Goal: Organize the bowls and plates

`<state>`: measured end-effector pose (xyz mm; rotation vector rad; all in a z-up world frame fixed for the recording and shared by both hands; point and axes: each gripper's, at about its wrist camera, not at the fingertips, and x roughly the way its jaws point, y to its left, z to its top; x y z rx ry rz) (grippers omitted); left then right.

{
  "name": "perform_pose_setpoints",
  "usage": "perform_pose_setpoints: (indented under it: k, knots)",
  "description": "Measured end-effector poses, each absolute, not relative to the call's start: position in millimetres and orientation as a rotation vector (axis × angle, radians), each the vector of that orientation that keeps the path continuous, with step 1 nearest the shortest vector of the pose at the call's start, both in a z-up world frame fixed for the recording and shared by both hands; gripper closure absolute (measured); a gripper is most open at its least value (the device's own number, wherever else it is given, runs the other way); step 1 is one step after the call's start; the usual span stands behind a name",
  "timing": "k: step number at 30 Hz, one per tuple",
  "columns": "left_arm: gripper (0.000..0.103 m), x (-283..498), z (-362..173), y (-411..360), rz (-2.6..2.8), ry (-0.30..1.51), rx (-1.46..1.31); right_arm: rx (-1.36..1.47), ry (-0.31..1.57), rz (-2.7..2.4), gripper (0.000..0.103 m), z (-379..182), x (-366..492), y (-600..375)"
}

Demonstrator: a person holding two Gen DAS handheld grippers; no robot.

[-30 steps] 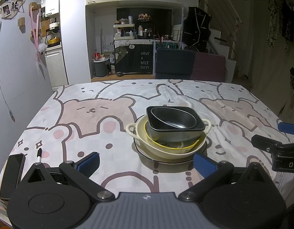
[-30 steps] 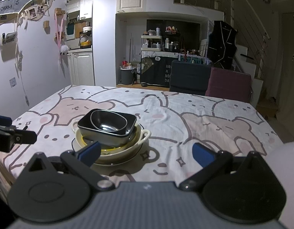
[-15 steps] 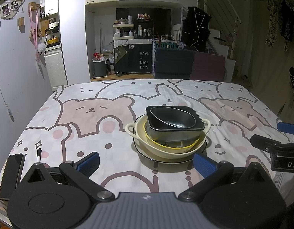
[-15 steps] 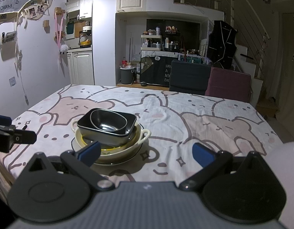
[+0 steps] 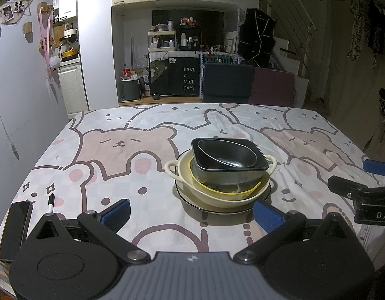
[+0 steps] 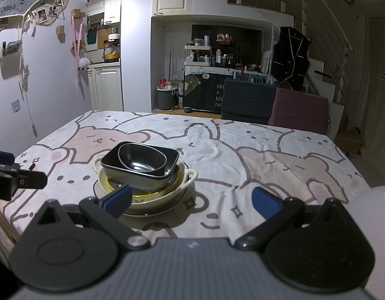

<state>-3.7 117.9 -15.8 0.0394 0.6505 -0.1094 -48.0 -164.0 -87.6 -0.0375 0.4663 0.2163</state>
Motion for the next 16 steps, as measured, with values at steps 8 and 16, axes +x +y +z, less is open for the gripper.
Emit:
perform_pose_setpoints:
  k: [8,16]
  knots:
    - [0.0,-4.0,-16.7,118.2,-0.11,0.65,0.04,-0.037,0.466,0.216,0.0,-87.5,-48.2,-164.2]
    - [0.0,-4.2,-17.6,119.8,-0.107,0.652,0.042,-0.038,0.466,0.216,0.0,-87.2,-48.3,-164.5]
